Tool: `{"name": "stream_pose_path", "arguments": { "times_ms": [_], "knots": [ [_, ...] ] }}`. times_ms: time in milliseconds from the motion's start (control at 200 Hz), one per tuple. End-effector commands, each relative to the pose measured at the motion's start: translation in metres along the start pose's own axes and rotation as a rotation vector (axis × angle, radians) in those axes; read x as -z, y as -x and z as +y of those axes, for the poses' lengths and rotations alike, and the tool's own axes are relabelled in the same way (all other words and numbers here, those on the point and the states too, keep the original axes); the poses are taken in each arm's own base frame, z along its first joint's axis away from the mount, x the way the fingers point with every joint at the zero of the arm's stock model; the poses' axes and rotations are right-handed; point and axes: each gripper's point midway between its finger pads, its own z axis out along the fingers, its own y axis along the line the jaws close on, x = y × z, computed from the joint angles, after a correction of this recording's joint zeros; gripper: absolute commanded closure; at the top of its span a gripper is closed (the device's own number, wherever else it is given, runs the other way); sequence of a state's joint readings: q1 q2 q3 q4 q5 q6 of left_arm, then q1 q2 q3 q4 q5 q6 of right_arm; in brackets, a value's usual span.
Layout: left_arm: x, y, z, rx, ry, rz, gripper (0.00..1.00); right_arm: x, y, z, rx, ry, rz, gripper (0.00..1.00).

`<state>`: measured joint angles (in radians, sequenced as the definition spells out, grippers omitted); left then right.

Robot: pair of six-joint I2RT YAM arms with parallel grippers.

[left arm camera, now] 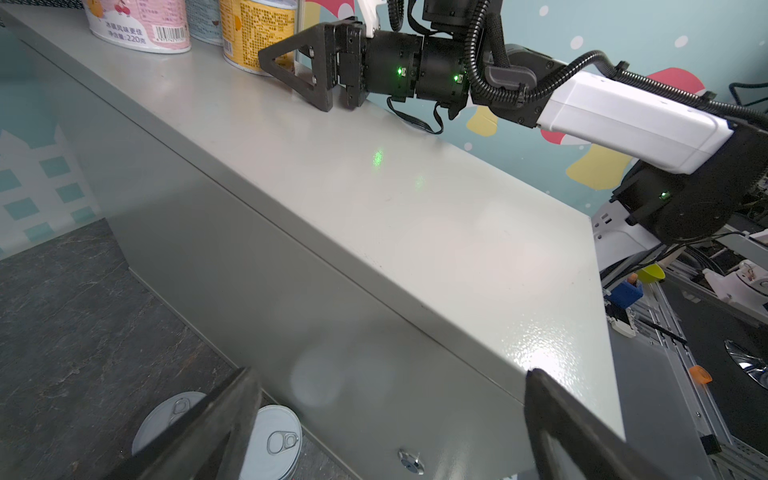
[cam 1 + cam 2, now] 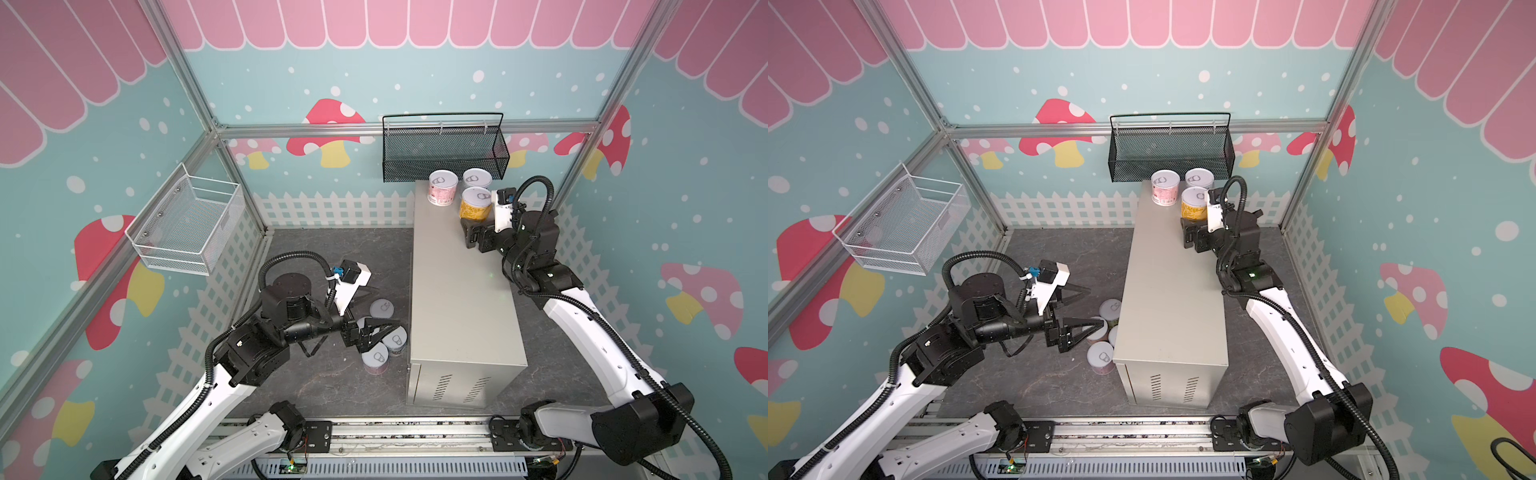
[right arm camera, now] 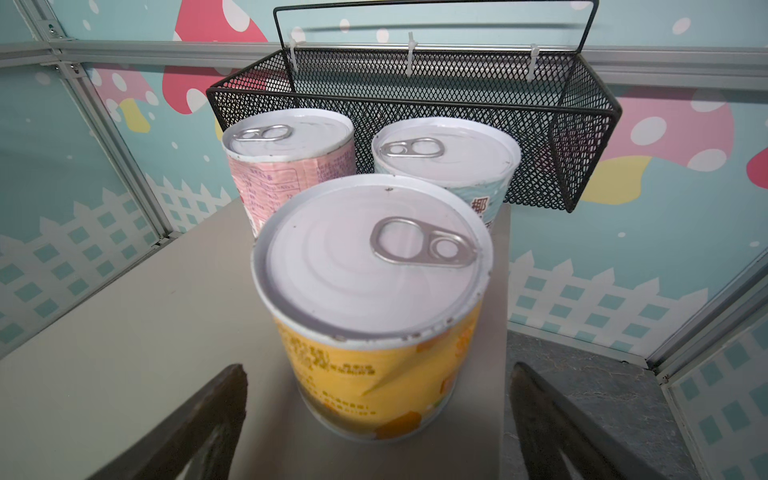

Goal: Place and organize the canned foods onto the counter
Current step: 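Lower the yellow can with the right gripper beside the pink and blue cans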

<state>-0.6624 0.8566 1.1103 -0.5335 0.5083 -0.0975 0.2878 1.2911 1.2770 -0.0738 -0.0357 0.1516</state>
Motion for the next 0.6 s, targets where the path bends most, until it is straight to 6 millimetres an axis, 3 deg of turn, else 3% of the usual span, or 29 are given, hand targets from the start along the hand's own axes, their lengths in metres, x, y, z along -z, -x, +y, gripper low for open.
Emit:
{"name": "stream_pose_path", "arguments": {
  "times_ms": [0,220,595],
  "knots": [
    [-0.001,-0.001,0.002,-0.027,0.007,-0.003,0.01,-0.002,0.004,0.0,-0.006,0.003,-0.007,0.01],
    [-0.001,-0.001,0.001,-0.026,0.0,-0.001,0.01,-0.002,0.026,-0.004,0.019,-0.019,-0.022,0.01],
    [0.0,-0.001,0.001,-0.031,0.004,-0.005,0.01,-0.017,0.037,-0.002,0.027,-0.006,-0.02,0.01]
  ]
}}
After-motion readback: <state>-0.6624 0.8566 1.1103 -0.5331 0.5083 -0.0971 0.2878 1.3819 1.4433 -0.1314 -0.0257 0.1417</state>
